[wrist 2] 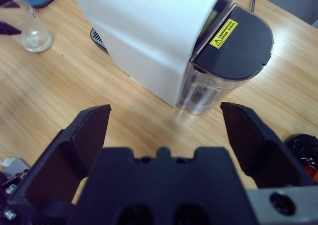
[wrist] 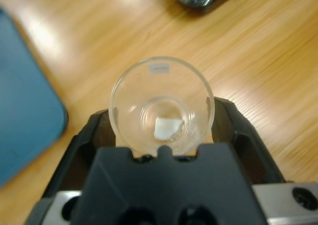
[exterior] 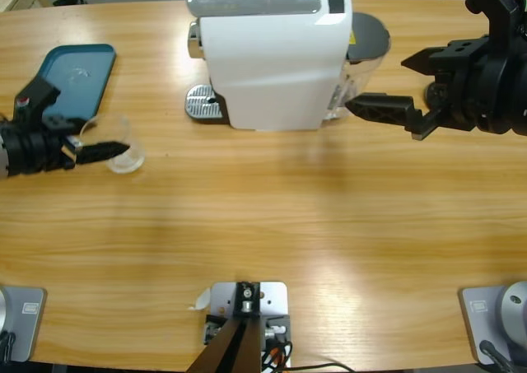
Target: Pour coffee
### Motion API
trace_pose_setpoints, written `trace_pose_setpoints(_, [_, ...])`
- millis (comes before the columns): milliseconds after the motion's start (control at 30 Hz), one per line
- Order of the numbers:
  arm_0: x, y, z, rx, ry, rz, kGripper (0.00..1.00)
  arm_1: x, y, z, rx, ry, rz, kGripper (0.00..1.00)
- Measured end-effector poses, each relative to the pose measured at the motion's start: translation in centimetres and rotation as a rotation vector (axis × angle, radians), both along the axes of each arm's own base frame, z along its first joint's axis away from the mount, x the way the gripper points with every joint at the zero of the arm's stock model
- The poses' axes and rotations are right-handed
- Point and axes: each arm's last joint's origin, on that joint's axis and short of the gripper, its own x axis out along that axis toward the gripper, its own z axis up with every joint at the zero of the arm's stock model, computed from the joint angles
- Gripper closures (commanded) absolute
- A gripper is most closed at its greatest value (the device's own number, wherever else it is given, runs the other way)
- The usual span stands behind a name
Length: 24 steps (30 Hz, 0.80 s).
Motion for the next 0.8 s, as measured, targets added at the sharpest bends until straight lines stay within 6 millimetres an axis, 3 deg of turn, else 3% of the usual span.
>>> trace_pose_setpoints(133, [2.4,-1.4,3.6,-0.046,-0.078,-0.143,1.0,0.2,-0.1,0.0,0.003,-0.002,-0.01,0.0])
trace_pose_setpoints(200, [3.8,-2.0,4.1,-0.034,-0.096,-0.225,1.0,0.3,-0.2,0.0,0.002,-0.002,-0.017,0.0])
trace_pose_setpoints(633, [11.2,-3.9,1.9,-0.005,-0.053,-0.339,1.0,1.1,-0.8,-0.8,-0.008,0.018,-0.058,0.0])
trace_pose_setpoints(800, [12.5,-4.6,1.1,-0.015,-0.034,-0.355,1.0,1.8,-0.3,-1.2,-0.009,0.025,-0.062,0.0])
